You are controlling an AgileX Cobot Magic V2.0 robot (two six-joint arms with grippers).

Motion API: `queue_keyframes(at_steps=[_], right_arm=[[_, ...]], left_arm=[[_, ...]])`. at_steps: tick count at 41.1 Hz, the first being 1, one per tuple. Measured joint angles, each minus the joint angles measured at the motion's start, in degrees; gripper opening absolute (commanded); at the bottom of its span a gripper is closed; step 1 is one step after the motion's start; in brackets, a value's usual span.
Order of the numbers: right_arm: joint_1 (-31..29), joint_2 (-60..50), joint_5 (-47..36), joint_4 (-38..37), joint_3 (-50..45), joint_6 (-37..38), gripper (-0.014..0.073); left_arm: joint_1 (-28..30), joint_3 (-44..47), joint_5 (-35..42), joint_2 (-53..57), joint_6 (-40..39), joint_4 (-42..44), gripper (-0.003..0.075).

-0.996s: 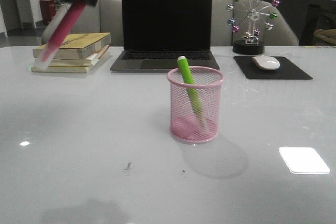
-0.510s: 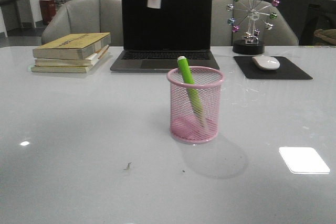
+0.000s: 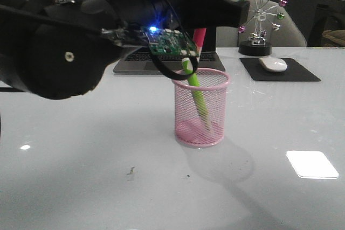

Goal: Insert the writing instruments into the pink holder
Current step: 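Lower the pink highlighter into the pink holder and open the left gripper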

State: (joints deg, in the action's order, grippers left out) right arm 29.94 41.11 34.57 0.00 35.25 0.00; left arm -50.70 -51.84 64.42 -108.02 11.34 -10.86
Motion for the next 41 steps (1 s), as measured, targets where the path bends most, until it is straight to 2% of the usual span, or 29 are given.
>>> queue_keyframes(at_steps=[18, 30, 34, 41], right_arm=[[0.0, 0.0, 0.0, 0.0, 0.0, 0.0, 0.0454], [0.0, 0.0, 0.0, 0.0, 0.0, 0.0, 0.0454], [0.0, 0.0, 0.0, 0.0, 0.0, 0.0, 0.0454], [0.0, 0.0, 0.0, 0.0, 0.0, 0.0, 0.0454]], left_arm=[[0.0, -0.3, -0.3, -4.7, 0.0, -0.6, 0.0091], [0.0, -0.4, -3.6, -7.7, 0.0, -7.0, 0.0093], [0.0, -0.4, -4.2, -7.7, 0.0, -7.1, 0.0153], [0.0, -0.4, -4.3, -7.7, 0.0, -7.1, 0.0317]])
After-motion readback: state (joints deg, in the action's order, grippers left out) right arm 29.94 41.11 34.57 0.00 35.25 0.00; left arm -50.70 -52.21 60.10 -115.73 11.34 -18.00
